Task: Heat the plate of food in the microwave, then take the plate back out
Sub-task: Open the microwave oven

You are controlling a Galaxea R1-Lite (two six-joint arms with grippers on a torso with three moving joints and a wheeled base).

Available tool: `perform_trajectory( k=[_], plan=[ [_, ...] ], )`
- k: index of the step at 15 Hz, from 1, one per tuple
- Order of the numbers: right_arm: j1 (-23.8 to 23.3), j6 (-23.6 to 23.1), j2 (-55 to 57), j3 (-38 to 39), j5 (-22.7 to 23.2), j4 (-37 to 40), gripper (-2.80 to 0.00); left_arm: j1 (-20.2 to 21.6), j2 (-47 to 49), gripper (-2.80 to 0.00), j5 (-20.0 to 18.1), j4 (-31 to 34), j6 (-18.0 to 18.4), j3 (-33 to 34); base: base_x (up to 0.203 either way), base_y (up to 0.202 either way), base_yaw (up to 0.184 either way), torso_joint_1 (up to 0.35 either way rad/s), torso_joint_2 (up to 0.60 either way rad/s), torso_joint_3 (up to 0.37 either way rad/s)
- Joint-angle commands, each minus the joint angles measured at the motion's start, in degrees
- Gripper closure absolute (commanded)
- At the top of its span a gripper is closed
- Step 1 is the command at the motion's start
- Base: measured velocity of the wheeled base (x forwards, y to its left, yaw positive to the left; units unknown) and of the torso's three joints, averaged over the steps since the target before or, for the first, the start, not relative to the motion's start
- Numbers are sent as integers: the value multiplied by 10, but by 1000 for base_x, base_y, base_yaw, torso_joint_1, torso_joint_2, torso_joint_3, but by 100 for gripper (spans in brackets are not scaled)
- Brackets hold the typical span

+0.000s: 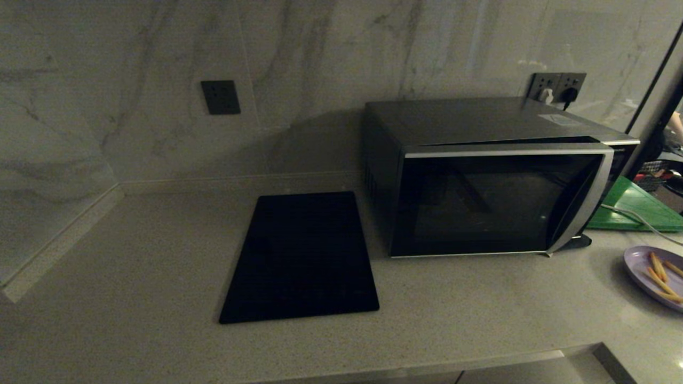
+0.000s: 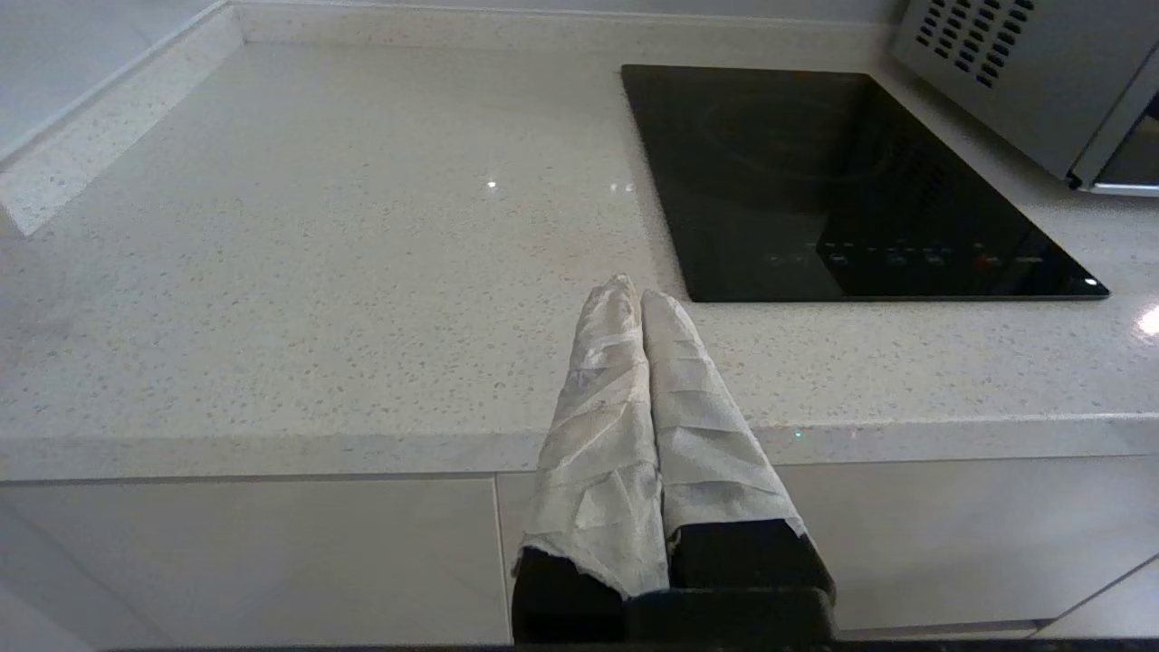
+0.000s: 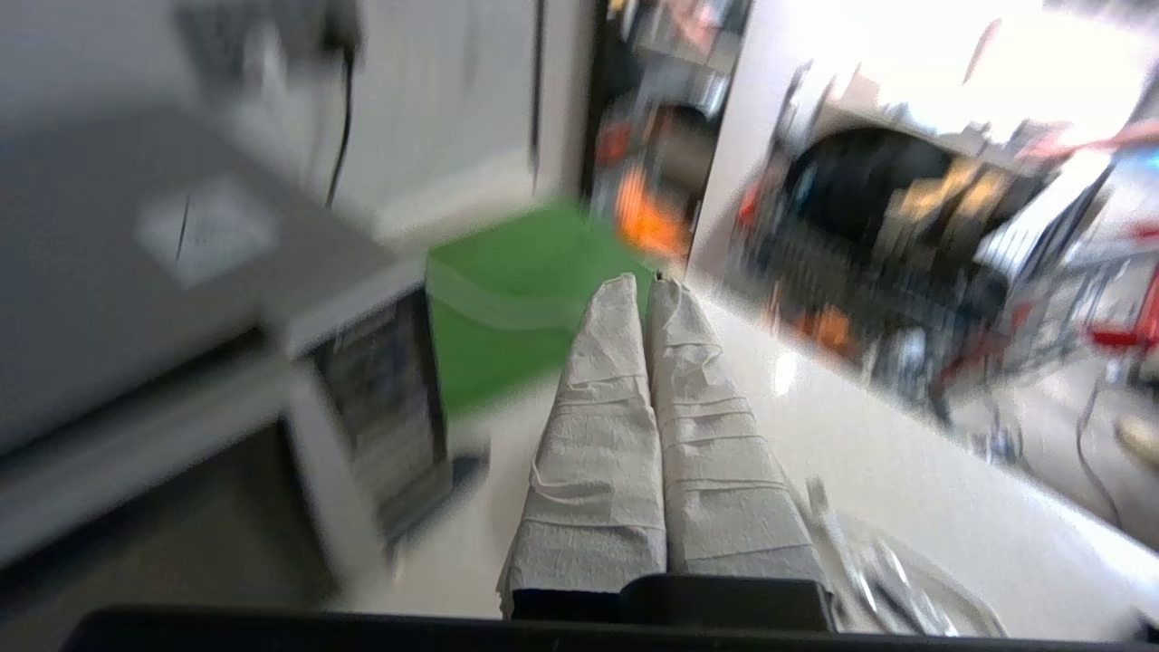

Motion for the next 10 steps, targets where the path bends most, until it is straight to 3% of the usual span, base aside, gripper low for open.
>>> perform_trajectory(
  k=[1, 2, 3, 5, 10],
  plan=[
    [-4, 32, 25, -139, 37, 366, 0, 0, 1, 0, 0, 0, 0, 0, 0, 0, 0, 0, 0, 0],
    [-5, 55, 36, -187, 81, 434, 0, 0, 1, 0, 0, 0, 0, 0, 0, 0, 0, 0, 0, 0],
    [-6, 80, 52, -228, 154, 478, 0, 0, 1, 0, 0, 0, 0, 0, 0, 0, 0, 0, 0, 0],
    [-6, 103, 89, -287, 227, 538, 0, 0, 1, 0, 0, 0, 0, 0, 0, 0, 0, 0, 0, 0],
    [-6, 116, 172, -321, 403, 544, 0, 0, 1, 0, 0, 0, 0, 0, 0, 0, 0, 0, 0, 0]
  ],
)
